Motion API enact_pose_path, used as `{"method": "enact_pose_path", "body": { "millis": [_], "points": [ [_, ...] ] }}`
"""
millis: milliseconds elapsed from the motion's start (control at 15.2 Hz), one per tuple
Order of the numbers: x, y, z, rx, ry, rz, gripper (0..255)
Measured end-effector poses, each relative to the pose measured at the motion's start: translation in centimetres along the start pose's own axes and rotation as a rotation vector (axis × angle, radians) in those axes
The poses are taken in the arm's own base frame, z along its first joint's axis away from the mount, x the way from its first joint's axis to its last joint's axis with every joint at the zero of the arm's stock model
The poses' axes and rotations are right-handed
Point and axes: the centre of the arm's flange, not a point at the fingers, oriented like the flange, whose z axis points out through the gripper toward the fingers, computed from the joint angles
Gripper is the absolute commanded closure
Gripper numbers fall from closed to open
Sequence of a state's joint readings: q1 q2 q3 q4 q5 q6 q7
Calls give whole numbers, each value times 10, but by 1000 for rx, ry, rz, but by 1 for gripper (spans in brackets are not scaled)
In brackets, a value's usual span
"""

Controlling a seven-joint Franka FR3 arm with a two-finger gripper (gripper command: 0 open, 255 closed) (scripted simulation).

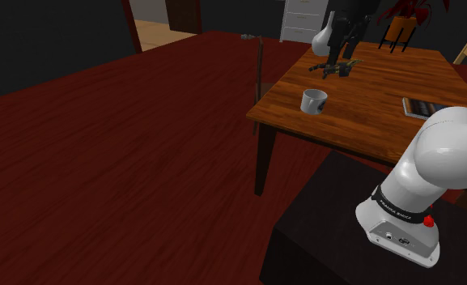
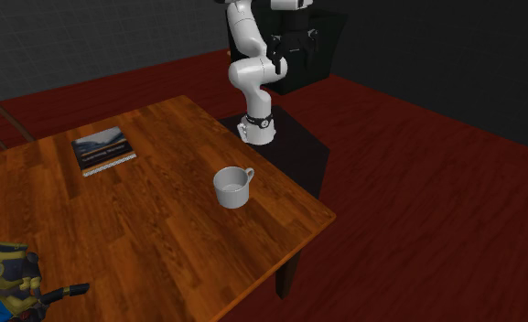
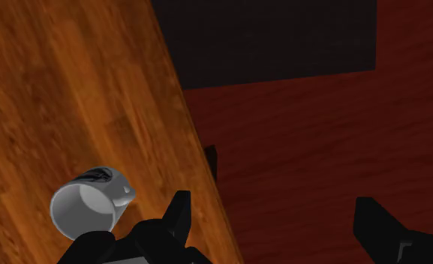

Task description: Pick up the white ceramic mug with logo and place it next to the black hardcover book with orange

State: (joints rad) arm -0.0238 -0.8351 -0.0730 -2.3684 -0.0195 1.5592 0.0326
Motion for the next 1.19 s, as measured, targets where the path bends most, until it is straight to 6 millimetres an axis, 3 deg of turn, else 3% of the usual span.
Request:
{"method": "enact_pose_path", "body": {
  "millis": [198, 1188],
  "points": [
    [3, 13, 9, 1, -1, -5, 0],
    [72, 165, 111, 9, -5, -68, 0]
  ]
}}
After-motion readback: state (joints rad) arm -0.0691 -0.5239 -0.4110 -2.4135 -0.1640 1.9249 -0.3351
